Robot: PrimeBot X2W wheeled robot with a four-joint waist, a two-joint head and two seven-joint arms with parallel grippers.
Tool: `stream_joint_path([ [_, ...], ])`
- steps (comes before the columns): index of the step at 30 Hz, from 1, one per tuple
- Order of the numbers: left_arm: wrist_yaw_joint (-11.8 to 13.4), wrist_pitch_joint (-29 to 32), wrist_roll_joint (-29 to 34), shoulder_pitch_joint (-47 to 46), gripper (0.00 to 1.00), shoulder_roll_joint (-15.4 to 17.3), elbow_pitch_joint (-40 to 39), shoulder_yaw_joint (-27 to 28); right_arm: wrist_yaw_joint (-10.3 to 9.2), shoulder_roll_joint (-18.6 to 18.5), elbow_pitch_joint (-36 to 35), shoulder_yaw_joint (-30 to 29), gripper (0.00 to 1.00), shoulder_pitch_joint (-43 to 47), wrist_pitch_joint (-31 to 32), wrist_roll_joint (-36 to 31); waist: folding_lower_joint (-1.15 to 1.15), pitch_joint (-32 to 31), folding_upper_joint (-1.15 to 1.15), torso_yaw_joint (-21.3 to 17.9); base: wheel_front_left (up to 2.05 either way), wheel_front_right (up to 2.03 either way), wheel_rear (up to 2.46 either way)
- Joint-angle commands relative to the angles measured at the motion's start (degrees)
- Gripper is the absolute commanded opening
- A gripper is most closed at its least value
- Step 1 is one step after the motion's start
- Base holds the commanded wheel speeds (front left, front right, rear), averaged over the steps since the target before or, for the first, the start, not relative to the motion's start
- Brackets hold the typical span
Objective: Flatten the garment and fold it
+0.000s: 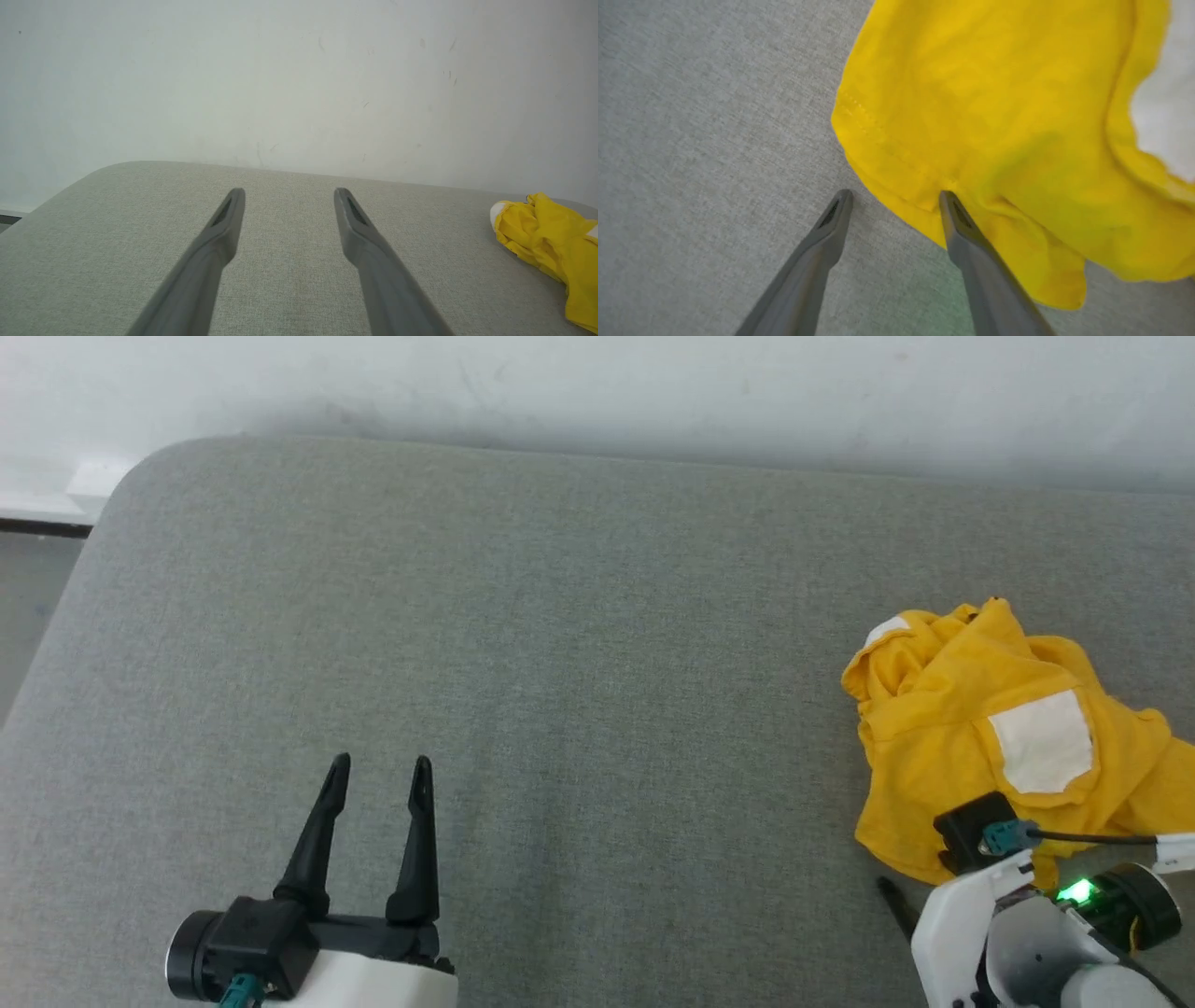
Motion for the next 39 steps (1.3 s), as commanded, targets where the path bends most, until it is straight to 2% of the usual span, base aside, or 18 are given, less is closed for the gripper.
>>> stream_joint_path([
  [1,-0.1,-0.3,-0.4,-1.0,1.0,-0.2,0.1,-0.1,-0.05,0.5,1.8,0.3,1.0,-1.5,0.2,-0.2,0.0,0.8,0.0,0.9,0.0,0.0,0.0],
  [2,-0.1,-0.3,-0.4,-1.2,1.0,-0.2,0.0,-0.1,-0.05,0.3,3.1,1.2,1.0,-2.1,0.6,-0.7,0.0,1.0,0.0,1.0,0.0,0.0,0.0],
  [3,-0.1,-0.3,-0.4,-1.3,1.0,-0.2,0.0,-0.1,-0.05,0.3,4.0,1.8,0.77,-2.8,0.5,-1.1,0.0,1.1,0.0,1.2,0.0,0.0,0.0],
  [4,0.0,-0.3,-0.5,-1.4,1.0,-0.2,0.1,0.0,-0.05,0.4,4.8,1.6,0.43,-3.4,0.1,-1.3,0.0,1.2,0.0,1.3,0.0,0.0,0.0],
  [5,0.0,-0.3,-0.6,-1.5,1.0,-0.2,0.1,0.0,-0.05,0.4,5.5,1.8,0.0,-4.0,-0.2,-1.7,0.0,1.3,0.0,1.4,0.0,0.0,0.0],
  [6,0.1,-0.3,-0.6,-1.6,1.0,-0.2,0.2,0.0,-0.05,0.3,5.9,1.9,0.0,-4.6,-0.6,-2.0,0.0,1.3,0.0,1.5,0.0,0.0,0.0],
  [11,0.7,-0.3,-1.2,-1.3,1.0,-0.2,0.7,0.0,-0.05,1.7,4.2,0.9,0.0,-6.7,-2.9,-0.8,0.0,-0.1,0.0,1.4,0.0,0.0,0.0],
  [16,1.3,-0.3,-1.5,-0.6,1.0,-0.2,0.7,-0.2,-0.05,3.8,-2.7,1.7,0.0,-10.7,-2.7,3.5,0.0,-2.4,0.0,1.3,0.0,0.0,0.0],
  [22,1.7,-0.3,-1.5,0.0,1.0,-0.2,0.3,0.4,-0.05,6.4,-8.5,9.4,0.0,-19.9,-1.5,7.1,0.0,-3.1,0.0,2.1,0.0,0.0,0.0],
  [27,2.5,-0.3,-1.5,0.2,1.0,-0.2,0.4,1.9,-0.05,11.9,-4.1,19.1,0.0,-25.9,-3.4,11.4,0.0,-1.9,0.0,4.0,0.0,0.0,0.0],
  [32,3.3,-0.3,-1.1,0.0,1.0,-0.2,1.6,2.9,-0.05,13.3,5.9,25.6,0.02,-26.3,-5.6,17.7,0.0,-1.2,0.0,6.9,0.0,0.0,0.0],
  [33,3.2,-0.3,-1.0,-0.1,1.0,-0.2,1.9,2.8,-0.05,13.3,8.1,26.6,0.35,-26.3,-6.0,18.4,0.0,-1.1,0.0,7.5,0.0,0.0,0.0],
  [34,3.1,-0.3,-1.0,-0.2,1.0,-0.2,2.1,2.6,-0.05,13.3,10.2,27.6,0.91,-26.4,-6.1,18.8,0.0,-1.1,0.0,8.0,0.0,0.0,0.0],
  [35,3.0,-0.3,-1.0,-0.3,1.0,-0.2,2.4,2.6,-0.05,13.3,11.9,28.2,1.0,-26.4,-6.5,19.3,0.0,-1.1,0.0,8.3,0.0,0.0,0.0],
  [39,3.2,-0.3,-1.3,-0.4,1.0,-0.2,2.9,2.0,-0.05,13.4,16.2,29.0,1.0,-27.3,-8.8,20.2,0.0,-1.3,0.0,8.6,0.0,0.0,0.0],
])
